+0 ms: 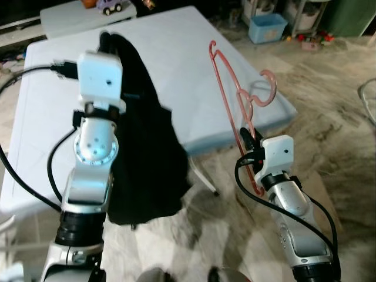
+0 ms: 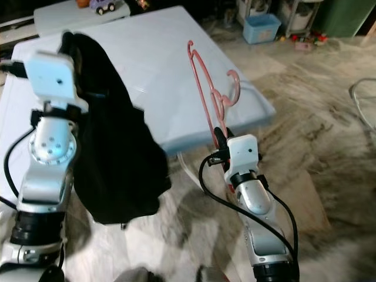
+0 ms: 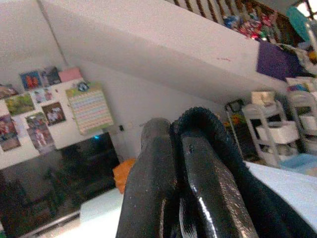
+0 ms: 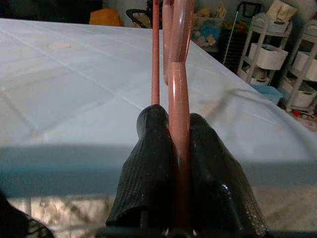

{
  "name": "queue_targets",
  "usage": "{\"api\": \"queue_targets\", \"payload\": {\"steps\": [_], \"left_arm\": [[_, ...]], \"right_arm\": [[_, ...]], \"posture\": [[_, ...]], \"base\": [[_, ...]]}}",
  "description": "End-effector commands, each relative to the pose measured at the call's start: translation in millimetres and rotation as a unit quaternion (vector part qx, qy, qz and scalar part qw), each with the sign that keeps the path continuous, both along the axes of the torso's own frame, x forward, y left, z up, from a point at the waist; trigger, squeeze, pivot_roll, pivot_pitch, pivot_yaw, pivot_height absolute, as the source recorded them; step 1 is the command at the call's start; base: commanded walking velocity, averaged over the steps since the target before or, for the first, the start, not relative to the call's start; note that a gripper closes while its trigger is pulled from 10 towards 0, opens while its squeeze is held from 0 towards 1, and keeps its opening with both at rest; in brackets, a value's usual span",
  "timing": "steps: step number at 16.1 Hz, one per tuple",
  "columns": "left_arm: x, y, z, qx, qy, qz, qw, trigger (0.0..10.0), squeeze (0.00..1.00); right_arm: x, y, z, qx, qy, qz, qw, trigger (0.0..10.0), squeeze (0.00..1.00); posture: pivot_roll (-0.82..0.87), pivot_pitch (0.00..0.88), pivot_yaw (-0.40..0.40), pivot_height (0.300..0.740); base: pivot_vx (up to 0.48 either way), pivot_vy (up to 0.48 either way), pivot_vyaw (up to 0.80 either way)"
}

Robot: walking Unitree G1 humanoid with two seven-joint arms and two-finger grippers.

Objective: Hang hanger

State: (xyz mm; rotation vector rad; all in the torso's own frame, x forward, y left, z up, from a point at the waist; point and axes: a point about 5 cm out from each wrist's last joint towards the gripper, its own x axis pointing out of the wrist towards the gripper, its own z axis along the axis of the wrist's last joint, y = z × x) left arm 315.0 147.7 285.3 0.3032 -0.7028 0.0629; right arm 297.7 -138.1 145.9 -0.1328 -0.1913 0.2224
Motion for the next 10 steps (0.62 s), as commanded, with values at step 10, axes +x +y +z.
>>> {"api": "queue_targets", "payload": {"steps": [10], "left_arm": [[0.5, 8.8, -9, -0.013, 0.011, 0.021, 1.0, 10.0, 0.0]], "right_arm": [[-6.1, 12.7, -3, -0.004, -0.004, 0.02, 1.0, 10.0, 0.0]], "posture": [[-0.07, 0.193, 0.051, 0.74]], "base": [[0.076, 0.0, 0.0]]}}
